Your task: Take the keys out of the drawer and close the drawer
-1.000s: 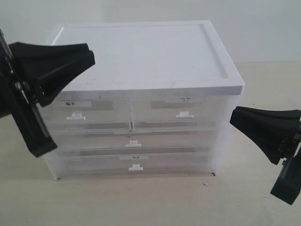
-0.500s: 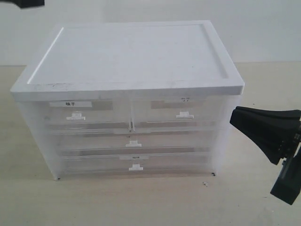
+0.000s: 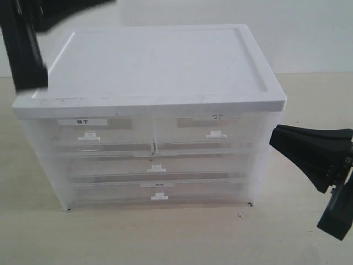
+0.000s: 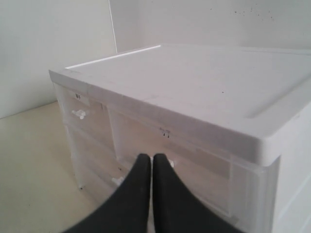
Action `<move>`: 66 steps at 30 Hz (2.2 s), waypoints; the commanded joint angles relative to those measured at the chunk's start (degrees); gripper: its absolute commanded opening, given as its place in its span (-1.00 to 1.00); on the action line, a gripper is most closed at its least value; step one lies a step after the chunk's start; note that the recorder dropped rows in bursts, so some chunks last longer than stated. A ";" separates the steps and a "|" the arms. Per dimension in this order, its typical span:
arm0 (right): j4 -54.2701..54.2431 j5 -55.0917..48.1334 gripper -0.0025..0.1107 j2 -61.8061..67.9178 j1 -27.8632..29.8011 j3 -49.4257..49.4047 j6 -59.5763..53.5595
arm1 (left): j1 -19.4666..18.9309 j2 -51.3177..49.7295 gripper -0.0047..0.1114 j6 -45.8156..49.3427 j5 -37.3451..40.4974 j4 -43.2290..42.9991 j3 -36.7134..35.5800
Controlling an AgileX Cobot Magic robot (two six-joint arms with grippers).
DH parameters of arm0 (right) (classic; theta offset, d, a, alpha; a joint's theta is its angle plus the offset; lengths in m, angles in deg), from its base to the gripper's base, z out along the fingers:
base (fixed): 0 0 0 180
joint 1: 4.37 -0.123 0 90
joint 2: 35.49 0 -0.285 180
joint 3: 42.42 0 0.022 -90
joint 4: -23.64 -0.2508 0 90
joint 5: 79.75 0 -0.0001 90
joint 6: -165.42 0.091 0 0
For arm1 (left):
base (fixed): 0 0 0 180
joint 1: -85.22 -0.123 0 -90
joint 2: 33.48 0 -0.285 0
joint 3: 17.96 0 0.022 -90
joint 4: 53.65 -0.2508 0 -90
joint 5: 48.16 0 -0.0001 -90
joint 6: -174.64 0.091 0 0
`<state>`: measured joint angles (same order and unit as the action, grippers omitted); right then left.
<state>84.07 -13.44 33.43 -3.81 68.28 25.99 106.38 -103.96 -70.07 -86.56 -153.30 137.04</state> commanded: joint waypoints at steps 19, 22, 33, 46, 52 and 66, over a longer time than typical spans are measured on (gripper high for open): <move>0.49 -1.24 -0.96 0.05 -0.21 0.24 -0.48 | 6.07 -0.45 -0.11 90.07 25.48 38.95 -28.16; 0.49 -1.24 -0.96 0.05 -0.21 0.24 -0.48 | 6.07 -0.45 -0.33 90.78 28.96 38.85 -28.16; 0.53 -1.25 -0.96 0.05 -0.21 0.24 -0.48 | 6.07 -0.45 -0.45 96.11 27.57 40.48 -28.16; 0.63 -1.35 -0.96 0.05 -0.21 0.24 -0.48 | 6.07 -4.56 -0.58 133.22 20.20 73.77 -28.16; 0.63 -1.35 -0.96 0.05 -0.21 0.24 -0.48 | 6.07 -3.91 -0.84 139.75 26.43 78.50 -28.16; 0.63 -1.35 -0.96 0.05 -0.21 0.24 -0.48 | 11.40 4.99 -0.84 125.04 33.58 86.07 -28.40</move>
<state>84.44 -14.88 33.43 -3.81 68.28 25.88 117.26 -99.44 63.16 -48.16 -71.02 108.67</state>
